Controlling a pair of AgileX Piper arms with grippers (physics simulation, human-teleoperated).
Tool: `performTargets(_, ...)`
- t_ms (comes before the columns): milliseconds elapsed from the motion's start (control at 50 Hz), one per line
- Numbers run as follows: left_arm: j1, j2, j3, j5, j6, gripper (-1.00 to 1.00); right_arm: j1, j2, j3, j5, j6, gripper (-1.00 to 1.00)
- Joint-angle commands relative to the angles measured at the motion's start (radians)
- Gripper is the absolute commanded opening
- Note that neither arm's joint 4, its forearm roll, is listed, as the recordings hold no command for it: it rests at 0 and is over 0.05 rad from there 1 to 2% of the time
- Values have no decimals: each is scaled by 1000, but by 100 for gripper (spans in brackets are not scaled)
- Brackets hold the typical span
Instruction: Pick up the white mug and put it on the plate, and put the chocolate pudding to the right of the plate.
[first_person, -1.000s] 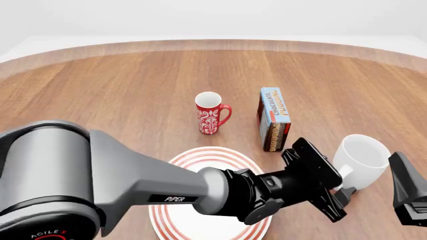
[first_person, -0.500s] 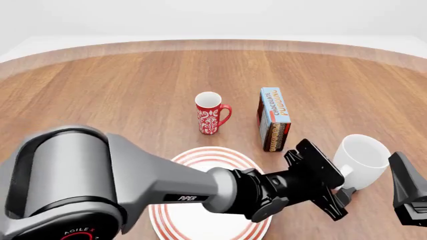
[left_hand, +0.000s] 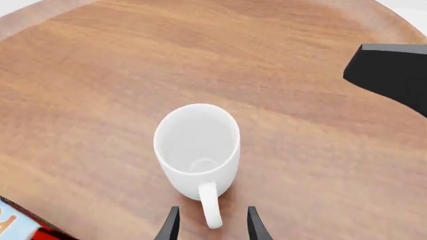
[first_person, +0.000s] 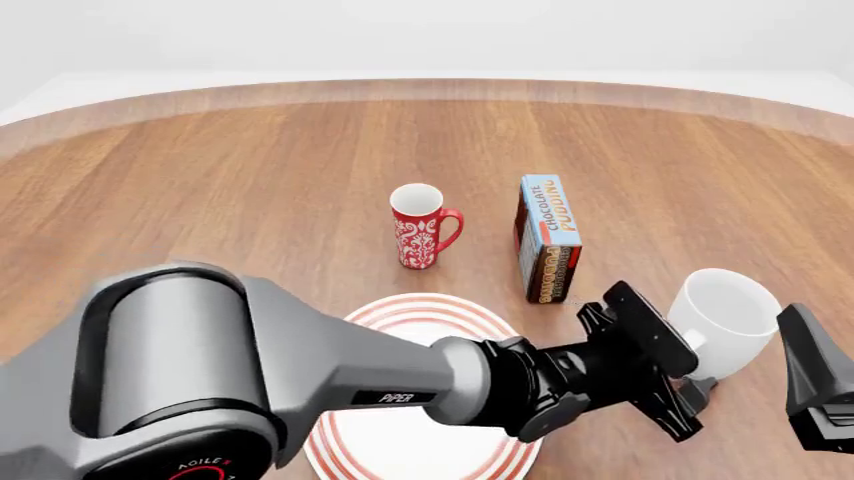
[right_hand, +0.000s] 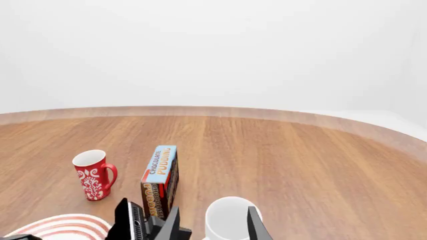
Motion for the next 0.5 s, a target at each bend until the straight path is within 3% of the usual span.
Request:
performTargets(20, -6, 19, -29, 17, 2, 100, 0, 0, 0, 0, 0, 100)
performTargets(500, 6, 91, -107, 59, 4, 100, 0, 0, 0, 0, 0, 100)
